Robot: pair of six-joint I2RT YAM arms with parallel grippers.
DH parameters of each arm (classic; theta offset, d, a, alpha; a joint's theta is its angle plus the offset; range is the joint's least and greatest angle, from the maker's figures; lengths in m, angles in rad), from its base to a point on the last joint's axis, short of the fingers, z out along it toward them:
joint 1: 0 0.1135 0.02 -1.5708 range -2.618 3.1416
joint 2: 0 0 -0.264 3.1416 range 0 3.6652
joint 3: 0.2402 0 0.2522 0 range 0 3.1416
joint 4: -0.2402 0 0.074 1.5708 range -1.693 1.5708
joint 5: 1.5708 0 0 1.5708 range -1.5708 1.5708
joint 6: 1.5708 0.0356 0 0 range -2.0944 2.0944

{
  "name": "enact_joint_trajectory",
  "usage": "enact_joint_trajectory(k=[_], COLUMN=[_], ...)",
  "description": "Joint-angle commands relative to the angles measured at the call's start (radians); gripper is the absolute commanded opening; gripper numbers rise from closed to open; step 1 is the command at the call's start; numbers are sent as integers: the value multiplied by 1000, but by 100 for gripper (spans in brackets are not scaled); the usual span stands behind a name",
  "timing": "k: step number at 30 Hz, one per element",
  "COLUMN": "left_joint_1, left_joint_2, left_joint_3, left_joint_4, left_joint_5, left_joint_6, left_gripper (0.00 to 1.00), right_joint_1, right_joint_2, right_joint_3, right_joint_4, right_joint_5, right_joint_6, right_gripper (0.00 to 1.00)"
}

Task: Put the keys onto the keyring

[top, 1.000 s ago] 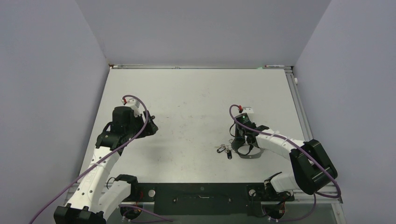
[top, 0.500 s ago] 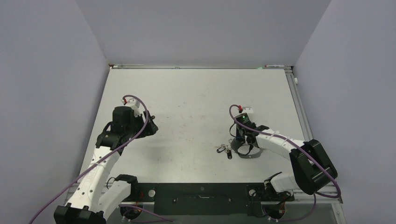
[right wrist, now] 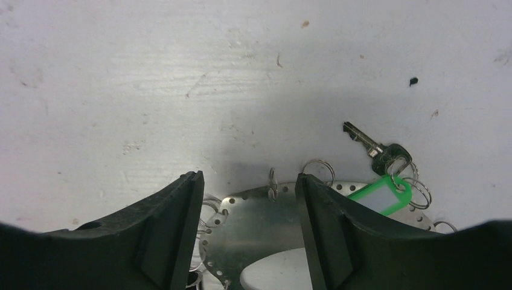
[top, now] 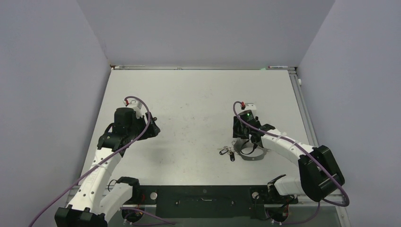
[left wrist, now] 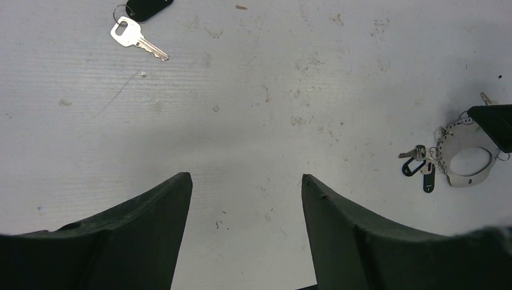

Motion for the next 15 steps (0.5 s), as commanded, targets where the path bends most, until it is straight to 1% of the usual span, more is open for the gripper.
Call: enact_joint_trajectory(k=[1, 3, 5, 8, 13, 15], left_joint_1=[-5, 0, 10, 28, 47, 55], left_joint_2=[-15, -36, -63, -106, -188, -218], left_joint_3=[48, 49, 49, 50, 52, 54], left_joint_4=[23, 27, 33, 39, 40, 35], left_joint_5=[8, 6, -2, -17, -75, -123], left_joint_6=[16, 18, 18, 15, 9, 5], left_gripper=[63, 63, 63, 63, 65, 67], right_joint_1=[22, 67, 135, 233, 349, 381], right_joint_2=[-27, -4, 48, 180, 407, 507], right_joint_3=[94, 133, 195, 334, 576, 678], right_joint_4=[18, 50, 63, 55, 87, 98], right_joint_5=[-41, -83, -81, -65, -131, -166], right_joint_6=[-25, -36, -40, -30, -15, -8], right_gripper=[58, 58, 58, 58, 57, 57])
